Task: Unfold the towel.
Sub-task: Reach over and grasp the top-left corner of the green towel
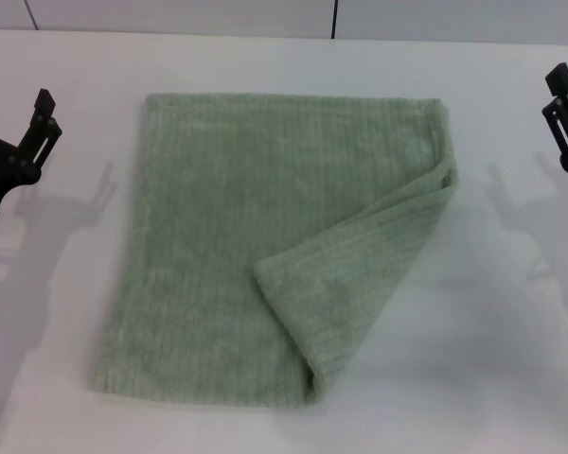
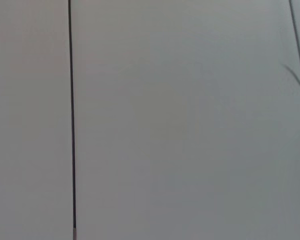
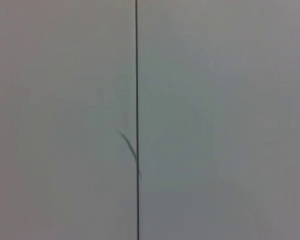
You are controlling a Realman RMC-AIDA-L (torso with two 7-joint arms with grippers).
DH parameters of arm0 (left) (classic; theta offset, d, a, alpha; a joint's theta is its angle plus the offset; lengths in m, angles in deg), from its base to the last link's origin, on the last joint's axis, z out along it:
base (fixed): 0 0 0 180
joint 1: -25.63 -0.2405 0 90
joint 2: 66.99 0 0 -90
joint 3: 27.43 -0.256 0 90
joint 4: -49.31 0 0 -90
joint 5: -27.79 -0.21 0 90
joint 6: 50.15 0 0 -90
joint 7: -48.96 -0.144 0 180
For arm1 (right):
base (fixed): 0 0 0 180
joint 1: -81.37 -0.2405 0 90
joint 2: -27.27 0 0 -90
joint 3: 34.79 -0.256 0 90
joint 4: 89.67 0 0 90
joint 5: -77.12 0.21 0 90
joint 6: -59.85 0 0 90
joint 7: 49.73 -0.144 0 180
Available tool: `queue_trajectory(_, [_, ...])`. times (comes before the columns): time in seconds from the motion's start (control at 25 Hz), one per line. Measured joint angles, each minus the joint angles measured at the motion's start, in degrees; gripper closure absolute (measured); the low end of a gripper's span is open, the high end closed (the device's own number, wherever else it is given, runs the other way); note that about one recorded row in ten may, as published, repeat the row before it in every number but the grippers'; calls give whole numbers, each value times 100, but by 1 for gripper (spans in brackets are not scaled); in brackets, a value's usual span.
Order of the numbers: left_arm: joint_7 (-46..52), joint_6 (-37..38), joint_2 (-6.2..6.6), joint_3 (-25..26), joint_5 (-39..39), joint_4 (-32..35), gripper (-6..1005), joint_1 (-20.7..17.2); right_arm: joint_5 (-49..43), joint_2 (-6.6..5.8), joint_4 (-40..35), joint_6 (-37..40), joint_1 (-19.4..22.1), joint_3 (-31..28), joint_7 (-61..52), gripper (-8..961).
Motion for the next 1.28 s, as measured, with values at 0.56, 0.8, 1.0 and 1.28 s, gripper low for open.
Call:
queue_trajectory(0.56, [-154, -1089, 23, -45, 47, -777, 187, -62, -1, 9, 12, 0, 89, 118, 0, 294])
queue_trajectory(0.8, [-161, -2166, 119, -98, -92, -2121, 200, -664, -1, 5, 14, -1, 97, 208, -85, 295])
queue_trajectory(1.0, [-268, -4665, 339, 46, -567, -4616, 294, -1477, -1, 0, 14, -4, 76, 300, -200, 295])
queue_trajectory(1.28, [-382, -8897, 570, 138, -566, -7141, 500, -1674, -31, -31, 12, -91, 34, 487, -469, 295])
